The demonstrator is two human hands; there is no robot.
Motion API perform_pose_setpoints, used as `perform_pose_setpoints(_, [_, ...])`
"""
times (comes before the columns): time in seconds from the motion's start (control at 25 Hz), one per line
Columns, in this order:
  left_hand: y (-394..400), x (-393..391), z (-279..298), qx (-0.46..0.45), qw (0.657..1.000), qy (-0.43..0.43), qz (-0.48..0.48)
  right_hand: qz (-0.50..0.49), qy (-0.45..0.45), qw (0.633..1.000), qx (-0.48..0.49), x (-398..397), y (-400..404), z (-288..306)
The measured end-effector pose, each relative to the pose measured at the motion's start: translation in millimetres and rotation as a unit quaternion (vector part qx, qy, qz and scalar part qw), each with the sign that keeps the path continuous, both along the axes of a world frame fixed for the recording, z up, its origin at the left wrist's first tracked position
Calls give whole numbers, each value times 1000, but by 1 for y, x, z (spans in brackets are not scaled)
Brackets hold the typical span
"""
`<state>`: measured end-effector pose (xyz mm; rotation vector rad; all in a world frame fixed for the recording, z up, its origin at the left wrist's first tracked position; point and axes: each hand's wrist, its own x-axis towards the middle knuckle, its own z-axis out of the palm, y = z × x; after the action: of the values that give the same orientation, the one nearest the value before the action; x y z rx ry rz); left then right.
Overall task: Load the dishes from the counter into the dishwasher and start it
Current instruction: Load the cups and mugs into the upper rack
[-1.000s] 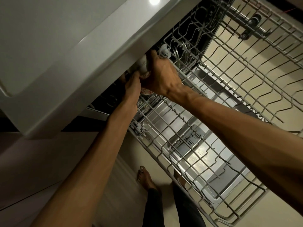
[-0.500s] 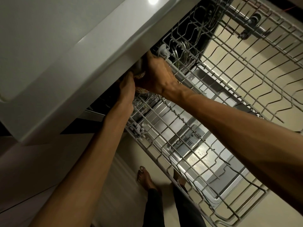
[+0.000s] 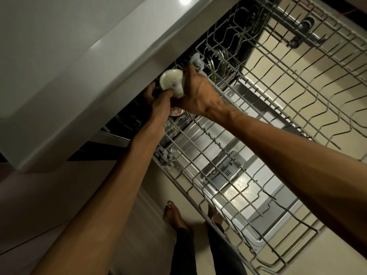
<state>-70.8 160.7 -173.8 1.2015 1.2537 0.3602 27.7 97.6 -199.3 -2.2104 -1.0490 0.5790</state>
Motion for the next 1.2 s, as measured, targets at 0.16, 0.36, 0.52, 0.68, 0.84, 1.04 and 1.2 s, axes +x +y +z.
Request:
perform_pose_setpoints(0.16, [-1, -1, -2, 9, 1000, 10, -21, 7, 9, 1000, 16, -1, -6, -11])
perform_pose_setpoints(0.36, [0, 3, 7, 22, 999, -10, -35, 29, 37, 998, 35, 3, -7, -14])
perform_pose_setpoints(0.52, [-2, 6, 12, 39, 997, 7, -68, 35, 50, 998, 29, 6, -13, -12])
perform_pose_setpoints(0.68, [-2, 6, 12, 54, 995, 17, -80, 27, 55, 998, 28, 6, -15, -12])
perform_pose_setpoints(0.84, [-3, 5, 12, 52, 994, 33, -88, 21, 58, 998, 21, 5, -19, -10])
perform_pose_setpoints(1.04, [-8, -11, 9, 78, 988, 58, -123, -7, 61, 998, 9, -3, -36, 12])
perform_pose_setpoints(1.2, [-25, -28, 32, 79, 987, 21, -137, -15, 99, 995, -5, -19, -58, 46])
